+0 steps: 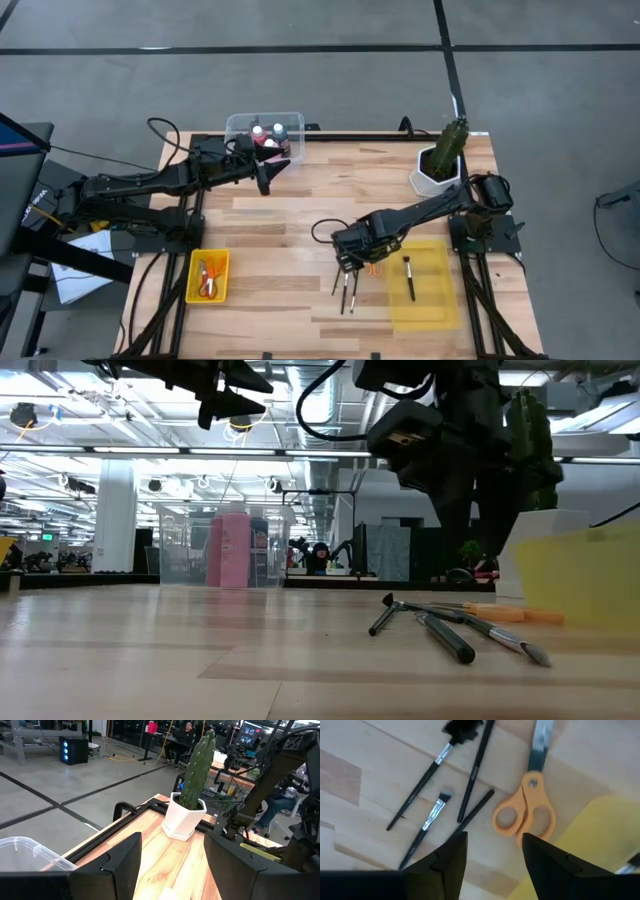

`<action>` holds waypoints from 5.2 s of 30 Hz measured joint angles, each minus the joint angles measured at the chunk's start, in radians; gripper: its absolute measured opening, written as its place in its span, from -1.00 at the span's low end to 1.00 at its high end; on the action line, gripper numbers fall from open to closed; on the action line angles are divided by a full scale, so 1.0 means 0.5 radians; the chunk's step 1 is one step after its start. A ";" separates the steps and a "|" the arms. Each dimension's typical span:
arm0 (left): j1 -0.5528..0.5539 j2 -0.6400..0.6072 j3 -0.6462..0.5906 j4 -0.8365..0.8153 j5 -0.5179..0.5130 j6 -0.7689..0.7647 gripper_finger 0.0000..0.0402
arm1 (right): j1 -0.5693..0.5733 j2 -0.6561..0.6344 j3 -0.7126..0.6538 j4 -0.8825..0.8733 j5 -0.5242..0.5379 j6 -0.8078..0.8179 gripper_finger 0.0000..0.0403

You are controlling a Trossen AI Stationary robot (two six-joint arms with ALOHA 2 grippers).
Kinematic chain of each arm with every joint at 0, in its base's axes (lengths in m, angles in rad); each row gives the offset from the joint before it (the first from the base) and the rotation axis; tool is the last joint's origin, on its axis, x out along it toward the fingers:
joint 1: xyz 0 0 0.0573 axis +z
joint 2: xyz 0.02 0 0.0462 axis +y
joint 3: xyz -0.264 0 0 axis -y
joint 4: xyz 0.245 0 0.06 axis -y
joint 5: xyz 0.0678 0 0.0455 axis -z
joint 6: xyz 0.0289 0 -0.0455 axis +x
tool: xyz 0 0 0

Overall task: Pick & Place Paint Supplies
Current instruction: Put the yellow scissors into the yellow basket

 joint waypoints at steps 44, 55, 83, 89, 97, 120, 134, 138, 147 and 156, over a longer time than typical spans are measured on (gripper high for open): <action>0.000 0.000 0.000 0.026 -0.014 -0.069 0.04 | -0.050 0.400 0.069 -0.667 -0.073 -2.144 -0.35; 0.000 0.001 0.001 0.026 -0.043 -0.111 0.04 | -0.105 0.478 0.183 -0.722 0.037 -2.306 -0.35; 0.005 0.001 0.000 0.025 -0.050 -0.111 0.04 | -0.092 0.463 0.276 -0.549 -0.020 -2.100 -0.35; 0.005 0.001 0.000 0.025 -0.049 -0.111 0.04 | -0.095 0.495 0.256 -0.527 -0.019 -2.061 -0.35; 0.005 0.001 0.000 0.025 -0.041 -0.111 0.04 | -0.094 0.494 0.222 -0.442 -0.005 -1.991 -0.35; 0.002 0.001 0.000 0.025 -0.044 -0.111 0.04 | -0.445 0.484 0.228 -0.272 0.243 -1.946 -0.35; 0.002 0.001 0.000 0.025 -0.050 -0.111 0.04 | -0.620 0.484 0.229 -0.214 0.315 -2.035 -0.44; 0.002 0.001 0.000 0.025 -0.050 -0.111 0.04 | -0.607 0.486 0.227 -0.196 0.314 -2.036 -0.61; 0.002 0.001 0.000 0.025 -0.048 -0.111 0.04 | -0.594 0.488 0.224 -0.165 0.270 -2.035 -0.95; 0.002 0.001 0.000 0.025 -0.041 -0.111 0.04 | -0.588 0.435 0.219 -0.089 0.281 -2.035 -0.99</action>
